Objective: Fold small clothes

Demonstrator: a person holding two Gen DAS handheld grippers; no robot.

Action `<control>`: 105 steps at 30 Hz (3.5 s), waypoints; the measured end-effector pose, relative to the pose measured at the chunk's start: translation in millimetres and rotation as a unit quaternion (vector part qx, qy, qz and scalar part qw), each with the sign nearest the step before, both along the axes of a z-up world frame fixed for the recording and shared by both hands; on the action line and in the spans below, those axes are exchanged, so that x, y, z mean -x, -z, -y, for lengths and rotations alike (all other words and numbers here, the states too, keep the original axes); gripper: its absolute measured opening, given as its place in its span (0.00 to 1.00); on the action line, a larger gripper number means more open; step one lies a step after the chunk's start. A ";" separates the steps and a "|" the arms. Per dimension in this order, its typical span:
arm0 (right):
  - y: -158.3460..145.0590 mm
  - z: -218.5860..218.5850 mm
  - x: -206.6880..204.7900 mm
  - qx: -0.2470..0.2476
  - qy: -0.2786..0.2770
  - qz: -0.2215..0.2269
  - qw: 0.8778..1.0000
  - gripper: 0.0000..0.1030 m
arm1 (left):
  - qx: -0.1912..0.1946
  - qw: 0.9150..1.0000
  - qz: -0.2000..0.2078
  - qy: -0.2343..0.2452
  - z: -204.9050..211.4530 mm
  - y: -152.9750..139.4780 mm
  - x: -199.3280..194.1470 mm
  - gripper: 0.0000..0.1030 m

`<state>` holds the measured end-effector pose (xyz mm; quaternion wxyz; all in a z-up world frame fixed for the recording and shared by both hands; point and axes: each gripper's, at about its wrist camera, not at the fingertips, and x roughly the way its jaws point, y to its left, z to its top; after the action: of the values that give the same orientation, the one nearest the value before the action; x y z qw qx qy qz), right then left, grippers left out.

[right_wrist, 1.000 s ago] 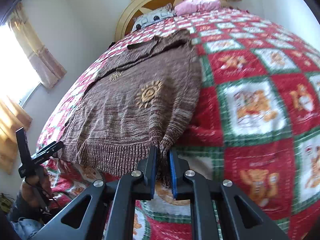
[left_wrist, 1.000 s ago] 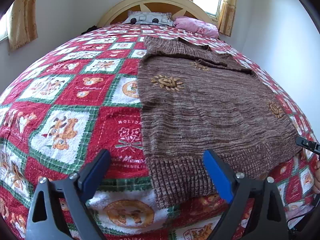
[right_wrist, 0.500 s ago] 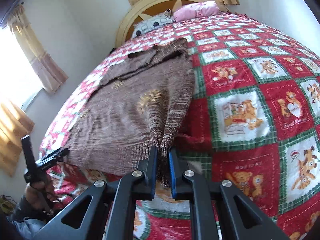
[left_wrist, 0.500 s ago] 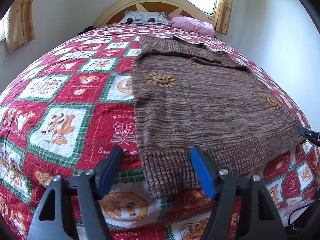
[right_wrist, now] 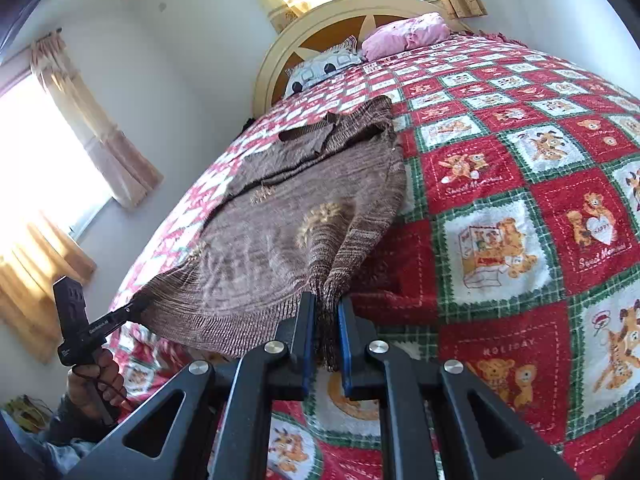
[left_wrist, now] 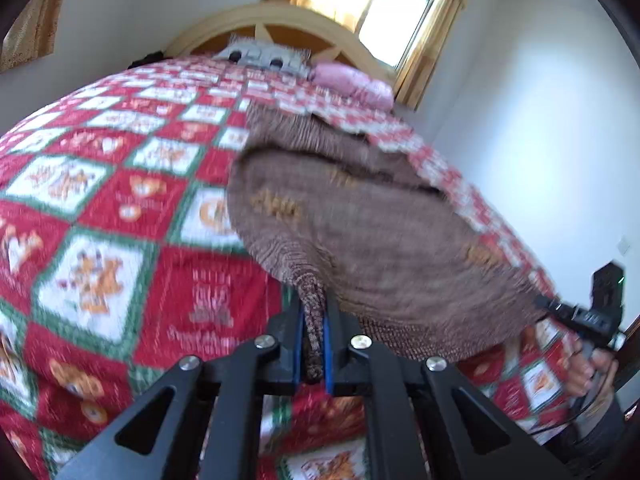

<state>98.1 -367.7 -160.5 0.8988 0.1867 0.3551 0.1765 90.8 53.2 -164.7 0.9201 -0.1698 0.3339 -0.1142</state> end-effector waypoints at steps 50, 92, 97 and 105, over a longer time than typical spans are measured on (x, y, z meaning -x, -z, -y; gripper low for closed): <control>-20.0 -28.6 -392.2 0.087 0.059 -0.050 0.993 0.10 | 0.006 0.998 -0.042 -0.042 -43.4 -13.0 -344.5 0.08; -0.4 -28.3 -350.3 0.206 0.033 -0.073 0.975 0.54 | -0.198 0.971 -0.091 -0.093 -51.1 5.8 -312.3 0.88; 7.4 1.5 -301.0 0.190 0.048 -0.108 0.975 0.54 | -0.168 0.977 -0.119 -0.060 -42.1 19.2 -274.8 0.88; 18.9 -8.3 -270.6 0.202 0.035 -0.120 0.971 0.43 | -0.151 0.980 -0.124 -0.036 -26.1 30.2 -252.5 0.53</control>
<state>368.7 -359.5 -179.4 0.8743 0.0338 0.4821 0.0455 343.3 79.4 -195.0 0.8903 -0.0534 0.4522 -0.0077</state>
